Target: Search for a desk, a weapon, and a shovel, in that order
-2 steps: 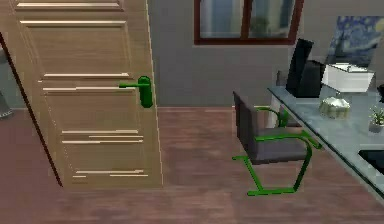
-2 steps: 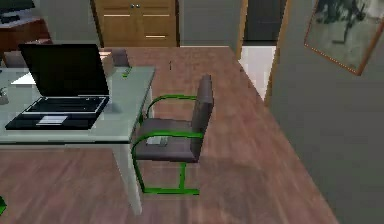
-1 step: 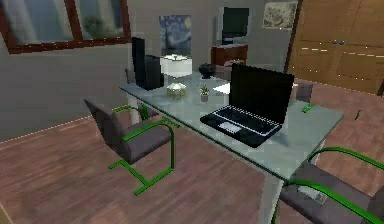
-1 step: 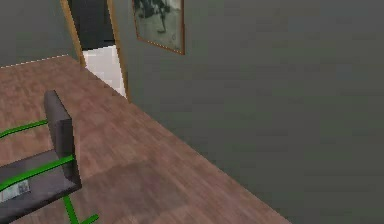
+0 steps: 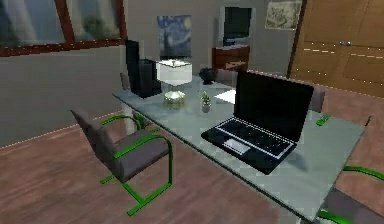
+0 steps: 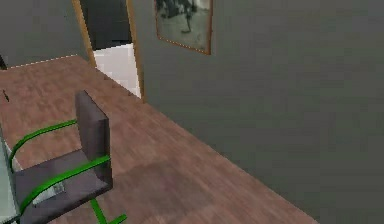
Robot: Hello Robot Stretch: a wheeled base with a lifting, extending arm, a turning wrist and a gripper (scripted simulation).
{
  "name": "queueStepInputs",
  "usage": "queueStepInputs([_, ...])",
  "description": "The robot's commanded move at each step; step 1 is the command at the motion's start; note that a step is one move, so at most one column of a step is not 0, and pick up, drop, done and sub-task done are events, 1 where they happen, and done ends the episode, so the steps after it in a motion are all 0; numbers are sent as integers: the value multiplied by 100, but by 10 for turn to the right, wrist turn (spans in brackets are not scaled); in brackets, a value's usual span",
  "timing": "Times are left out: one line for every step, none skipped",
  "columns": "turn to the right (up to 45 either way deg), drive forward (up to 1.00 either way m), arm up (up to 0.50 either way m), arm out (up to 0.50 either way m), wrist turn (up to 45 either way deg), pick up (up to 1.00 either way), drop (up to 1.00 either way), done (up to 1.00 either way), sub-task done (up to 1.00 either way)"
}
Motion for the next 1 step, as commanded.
queueStepInputs([-450,0,0,0,0,0,0,0,0])
